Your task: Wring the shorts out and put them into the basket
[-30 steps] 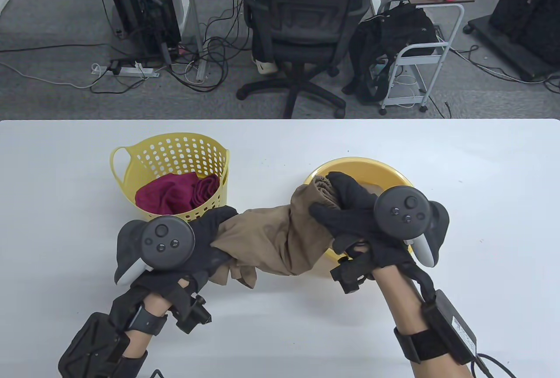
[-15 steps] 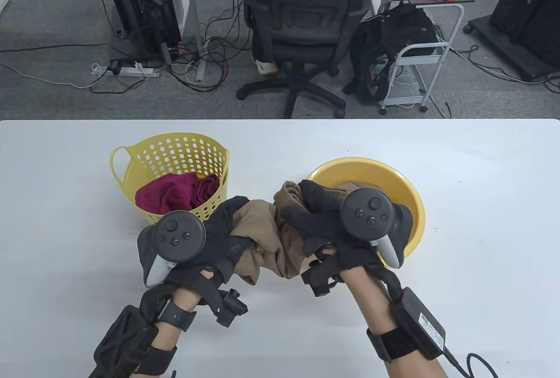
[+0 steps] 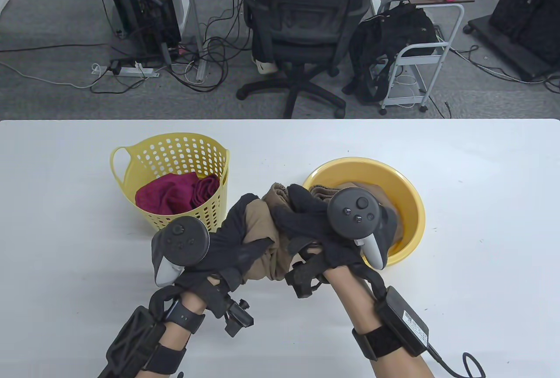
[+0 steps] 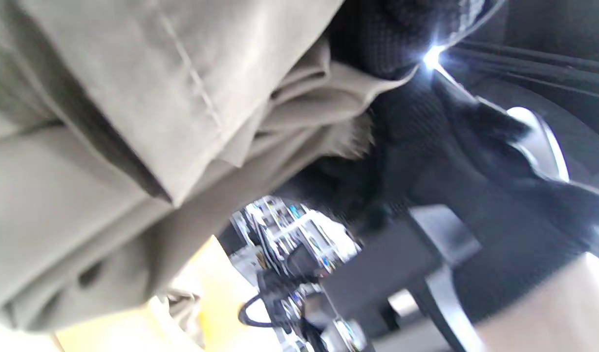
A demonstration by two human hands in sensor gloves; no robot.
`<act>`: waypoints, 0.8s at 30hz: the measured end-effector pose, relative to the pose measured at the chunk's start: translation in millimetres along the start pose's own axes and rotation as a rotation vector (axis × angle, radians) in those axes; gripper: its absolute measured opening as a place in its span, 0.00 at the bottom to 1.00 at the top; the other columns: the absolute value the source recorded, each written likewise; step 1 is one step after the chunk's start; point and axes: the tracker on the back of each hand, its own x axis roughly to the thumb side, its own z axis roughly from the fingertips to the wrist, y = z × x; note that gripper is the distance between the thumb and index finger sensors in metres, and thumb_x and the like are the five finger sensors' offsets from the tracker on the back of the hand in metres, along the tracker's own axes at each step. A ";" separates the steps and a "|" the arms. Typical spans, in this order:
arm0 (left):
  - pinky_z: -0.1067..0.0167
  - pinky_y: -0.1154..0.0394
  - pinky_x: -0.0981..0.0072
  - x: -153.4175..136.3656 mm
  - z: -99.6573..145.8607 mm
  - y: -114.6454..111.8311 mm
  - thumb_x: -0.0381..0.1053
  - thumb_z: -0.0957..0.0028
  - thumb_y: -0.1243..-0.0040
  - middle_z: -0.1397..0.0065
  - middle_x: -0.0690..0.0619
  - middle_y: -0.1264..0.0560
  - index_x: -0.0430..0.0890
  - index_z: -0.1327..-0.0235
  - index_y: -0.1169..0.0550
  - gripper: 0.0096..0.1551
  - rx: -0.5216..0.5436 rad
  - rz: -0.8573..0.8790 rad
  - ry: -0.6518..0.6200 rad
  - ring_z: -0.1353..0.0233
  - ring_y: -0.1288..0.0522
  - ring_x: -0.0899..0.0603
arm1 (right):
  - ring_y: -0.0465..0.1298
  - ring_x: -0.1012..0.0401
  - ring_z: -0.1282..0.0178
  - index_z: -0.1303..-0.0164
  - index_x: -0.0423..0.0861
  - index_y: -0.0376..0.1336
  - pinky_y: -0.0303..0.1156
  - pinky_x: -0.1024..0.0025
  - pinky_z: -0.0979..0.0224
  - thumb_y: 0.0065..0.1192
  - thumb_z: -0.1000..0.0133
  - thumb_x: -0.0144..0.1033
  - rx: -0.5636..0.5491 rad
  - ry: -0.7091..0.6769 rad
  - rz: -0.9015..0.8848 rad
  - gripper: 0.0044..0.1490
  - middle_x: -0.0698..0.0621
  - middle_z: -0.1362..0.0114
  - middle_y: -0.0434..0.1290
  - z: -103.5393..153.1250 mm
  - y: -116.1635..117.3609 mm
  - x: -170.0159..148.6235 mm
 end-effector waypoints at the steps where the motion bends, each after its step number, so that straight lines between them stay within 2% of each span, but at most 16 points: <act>1: 0.35 0.42 0.21 0.8 0.0 -1.5 0.59 0.41 0.34 0.16 0.20 0.57 0.33 0.20 0.62 0.64 -0.005 -0.008 -0.007 0.22 0.49 0.09 | 0.87 0.42 0.51 0.35 0.28 0.65 0.86 0.54 0.49 0.73 0.43 0.49 0.005 0.001 -0.007 0.42 0.31 0.41 0.78 0.0 0.8 -0.2; 4: 0.35 0.41 0.20 3.4 -0.9 -4.2 0.59 0.47 0.26 0.17 0.20 0.59 0.31 0.21 0.66 0.74 0.003 -0.090 -0.016 0.22 0.48 0.08 | 0.86 0.42 0.50 0.35 0.28 0.65 0.86 0.54 0.48 0.73 0.43 0.49 0.030 0.012 -0.045 0.42 0.30 0.41 0.78 0.8 4.1 -0.3; 10: 0.38 0.37 0.19 5.3 1.6 -5.1 0.60 0.57 0.18 0.16 0.22 0.55 0.31 0.21 0.63 0.81 0.094 -0.189 -0.009 0.22 0.42 0.11 | 0.85 0.39 0.49 0.36 0.25 0.64 0.85 0.52 0.47 0.71 0.42 0.48 0.110 0.019 -0.155 0.42 0.28 0.40 0.76 4.4 8.7 1.9; 21: 0.41 0.32 0.19 -1.1 4.3 -4.3 0.66 0.65 0.14 0.16 0.26 0.46 0.33 0.19 0.55 0.82 0.188 -0.287 0.019 0.23 0.33 0.15 | 0.83 0.35 0.47 0.37 0.24 0.63 0.84 0.48 0.47 0.69 0.41 0.49 0.226 -0.042 -0.185 0.43 0.25 0.40 0.73 11.0 18.3 11.5; 24: 0.40 0.31 0.20 -3.7 5.7 -2.5 0.65 0.64 0.14 0.17 0.29 0.42 0.35 0.19 0.52 0.78 0.207 -0.293 0.017 0.24 0.30 0.17 | 0.83 0.35 0.48 0.38 0.24 0.64 0.84 0.48 0.47 0.69 0.41 0.49 0.242 -0.066 -0.171 0.42 0.25 0.41 0.74 11.6 19.3 13.8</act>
